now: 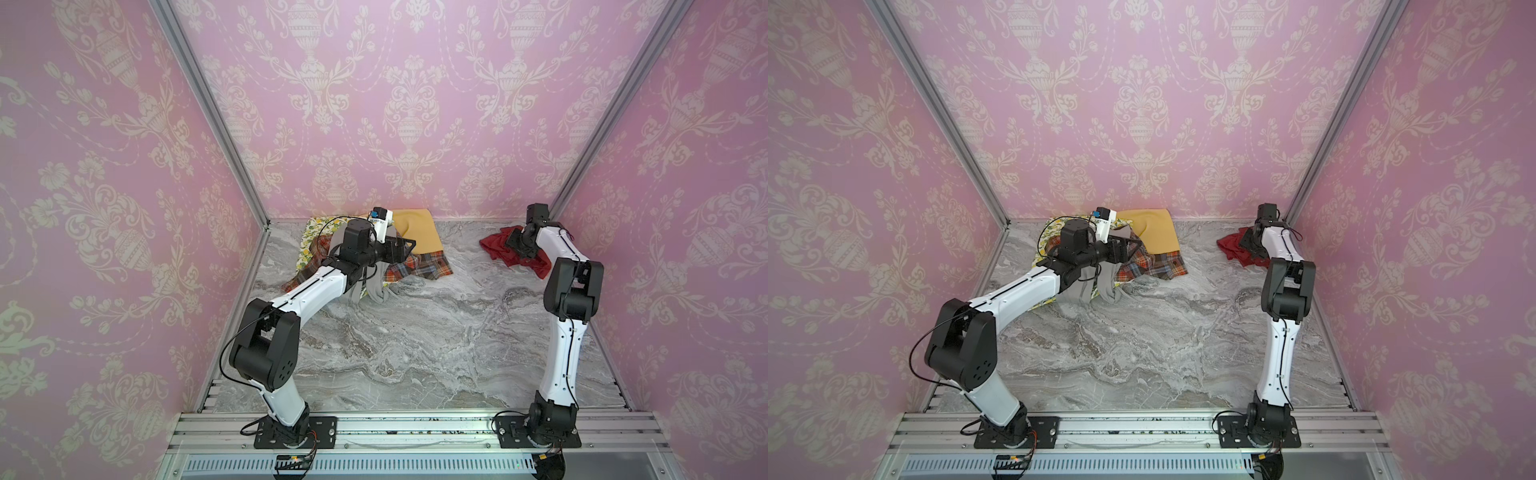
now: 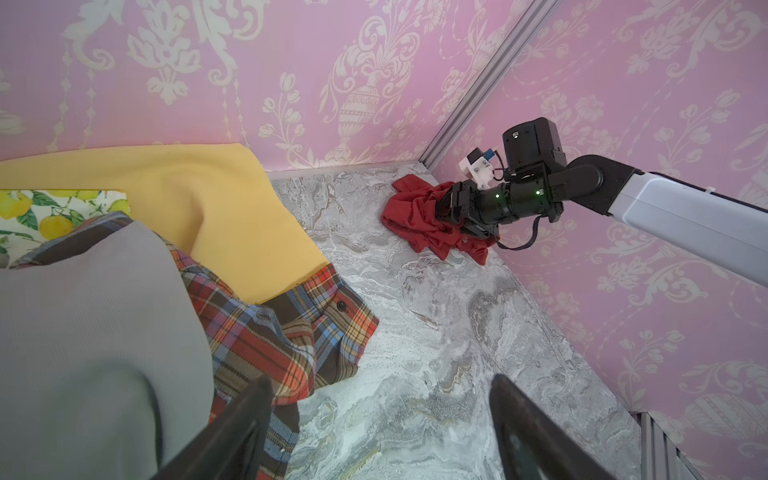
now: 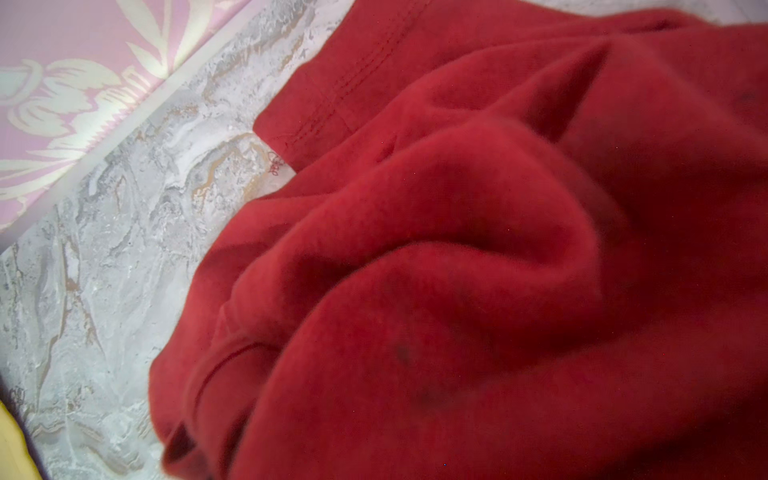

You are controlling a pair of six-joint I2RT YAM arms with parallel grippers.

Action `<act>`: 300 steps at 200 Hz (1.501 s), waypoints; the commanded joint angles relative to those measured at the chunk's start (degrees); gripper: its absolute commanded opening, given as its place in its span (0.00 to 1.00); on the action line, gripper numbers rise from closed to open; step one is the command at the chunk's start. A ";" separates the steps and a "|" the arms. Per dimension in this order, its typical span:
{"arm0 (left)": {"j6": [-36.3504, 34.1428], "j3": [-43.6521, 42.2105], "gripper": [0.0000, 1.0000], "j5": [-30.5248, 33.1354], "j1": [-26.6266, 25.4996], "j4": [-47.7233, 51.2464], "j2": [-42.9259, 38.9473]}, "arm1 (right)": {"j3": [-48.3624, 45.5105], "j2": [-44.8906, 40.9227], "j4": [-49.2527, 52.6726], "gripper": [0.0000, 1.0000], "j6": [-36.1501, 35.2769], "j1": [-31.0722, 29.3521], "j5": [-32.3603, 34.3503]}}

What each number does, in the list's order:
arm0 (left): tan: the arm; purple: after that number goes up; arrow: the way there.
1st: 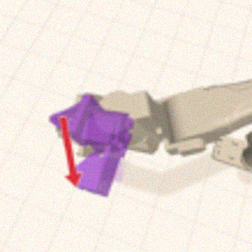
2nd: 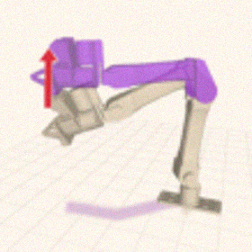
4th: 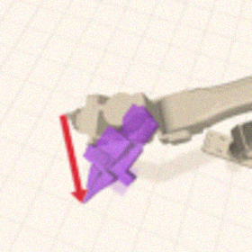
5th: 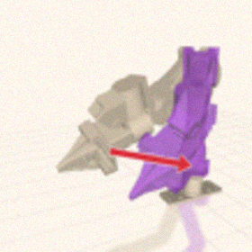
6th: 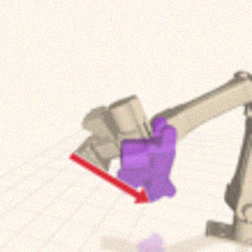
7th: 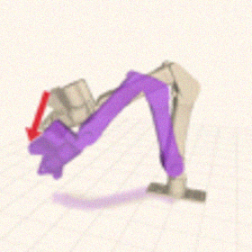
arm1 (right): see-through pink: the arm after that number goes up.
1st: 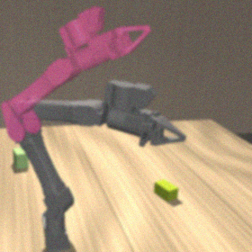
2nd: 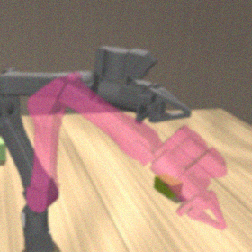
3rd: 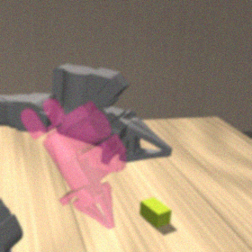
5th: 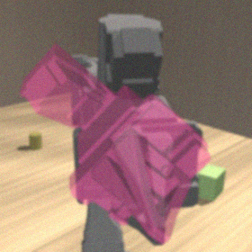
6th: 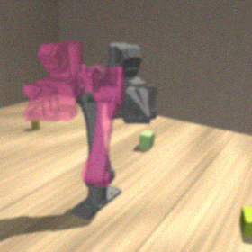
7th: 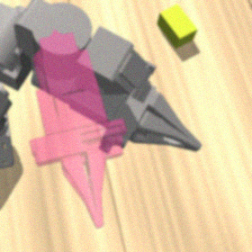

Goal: Pick out a specific cloth from the pile

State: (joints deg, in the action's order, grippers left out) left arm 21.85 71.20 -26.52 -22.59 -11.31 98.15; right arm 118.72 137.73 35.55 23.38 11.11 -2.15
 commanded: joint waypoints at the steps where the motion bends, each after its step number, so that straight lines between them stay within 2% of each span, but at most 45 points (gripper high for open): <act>1: -1.54 0.96 0.84 1.64 1.03 1.81 -0.29 | 3.32 2.74 3.77 0.64 0.09 -0.86 -1.70; 29: -1.90 0.65 0.86 2.35 1.28 2.69 -1.00 | 3.64 1.86 3.49 0.70 0.37 -1.05 -1.13; 46: -2.56 0.60 0.88 3.88 1.41 3.73 -2.02 | 3.29 -0.17 3.12 0.77 -0.61 -0.95 0.26; 97: -4.64 0.37 0.96 9.42 1.41 9.23 -6.80 | -1.51 -10.37 -0.15 0.89 -2.00 -1.41 1.20; 114: -6.04 0.17 0.99 10.98 1.88 11.92 -8.84 | -5.40 -15.20 -3.15 0.91 -2.56 -2.16 1.32; 163: -9.93 -1.04 0.99 17.99 6.42 20.78 -16.40 | -18.69 -30.37 -12.53 0.97 -6.72 -6.04 4.46; 183: -9.86 -2.38 0.99 20.90 10.66 23.33 -19.83 | -25.90 -37.38 -17.35 1.00 -9.47 -8.23 5.88; 211: -7.94 -5.16 0.99 21.73 17.52 24.67 -24.96 | -34.46 -46.48 -21.96 1.00 -13.35 -10.44 7.71; 232: -7.44 -7.19 0.99 22.44 20.80 24.80 -28.68 | -39.77 -53.32 -24.39 1.00 -15.52 -11.35 7.84; 274: -7.49 -11.59 0.99 23.66 22.72 23.67 -33.99 | -50.87 -66.68 -29.00 1.00 -20.99 -11.99 7.21; 300: -5.84 -15.18 0.99 24.43 22.85 21.39 -36.16 | -61.85 -74.59 -34.00 1.00 -23.31 -11.99 5.95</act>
State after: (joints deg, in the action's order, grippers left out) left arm 14.31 59.29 -4.05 -0.21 11.35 63.94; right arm 64.34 68.51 6.81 4.34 -0.54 4.58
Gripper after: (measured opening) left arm 0.993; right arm 0.999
